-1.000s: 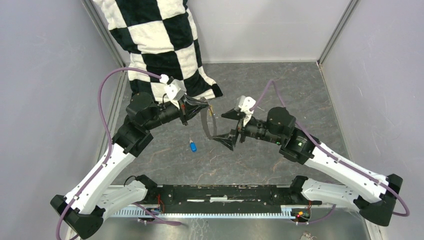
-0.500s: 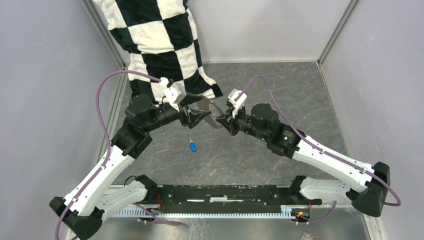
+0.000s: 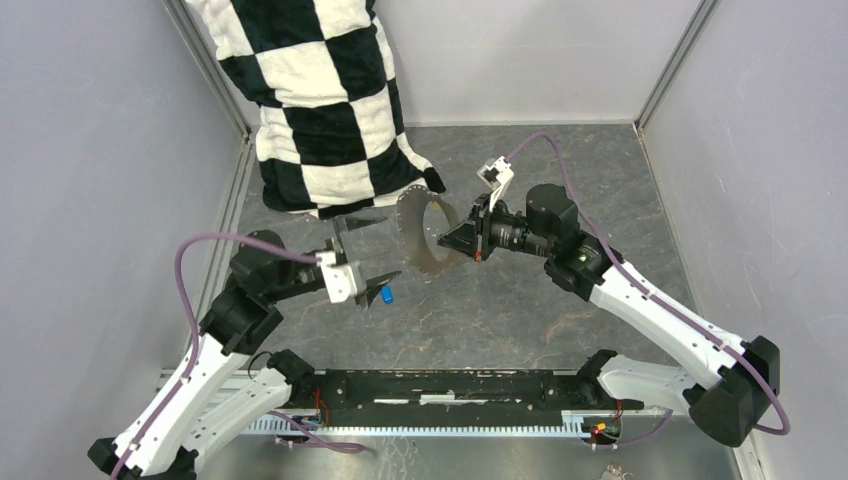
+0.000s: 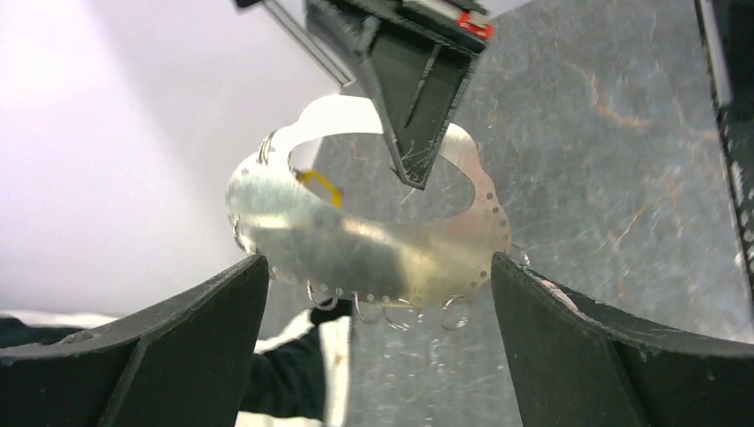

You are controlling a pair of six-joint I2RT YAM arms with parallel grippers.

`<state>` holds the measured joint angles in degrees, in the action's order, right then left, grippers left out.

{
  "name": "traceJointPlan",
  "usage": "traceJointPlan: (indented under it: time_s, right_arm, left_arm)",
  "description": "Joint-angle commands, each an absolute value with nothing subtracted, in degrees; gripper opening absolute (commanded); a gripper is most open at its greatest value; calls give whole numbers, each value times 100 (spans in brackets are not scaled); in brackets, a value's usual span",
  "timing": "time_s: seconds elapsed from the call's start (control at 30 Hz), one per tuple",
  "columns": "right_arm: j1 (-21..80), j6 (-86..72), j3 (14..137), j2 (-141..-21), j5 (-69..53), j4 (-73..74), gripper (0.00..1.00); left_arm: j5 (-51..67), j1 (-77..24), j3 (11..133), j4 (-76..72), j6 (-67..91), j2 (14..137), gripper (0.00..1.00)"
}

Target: Put the keys on the keyring

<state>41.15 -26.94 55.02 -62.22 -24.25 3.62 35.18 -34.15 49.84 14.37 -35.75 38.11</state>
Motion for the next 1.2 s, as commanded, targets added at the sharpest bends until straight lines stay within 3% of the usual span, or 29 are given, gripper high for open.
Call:
traceJointPlan:
  time_s: [0.0,0.2,0.43,0.67,1.17]
  right_arm:
    - [3944,-3706,5695,-6404,-3456,-319,0]
    - [3819,-4311,5774,-6612,-3821,-746,0]
    - [3787,-4830,5658,-6714,-4030,-1063,0]
    - [3791,-5144,5546,-6839,-4205,-1225,0]
    - [3788,-5282,5366,-6862,-4349,-1055,0]
  left_arm:
    - [4281,-3413,4592,1733,-5629,3385,100]
    - [4838,-3418,4370,2681,-7994,3304,100]
    - [4965,-3415,4047,2740,-10242,3300,100]
    - [5141,-3410,3115,1002,-11186,3126,97]
    - [4940,-3411,2640,-167,-12551,3309,51]
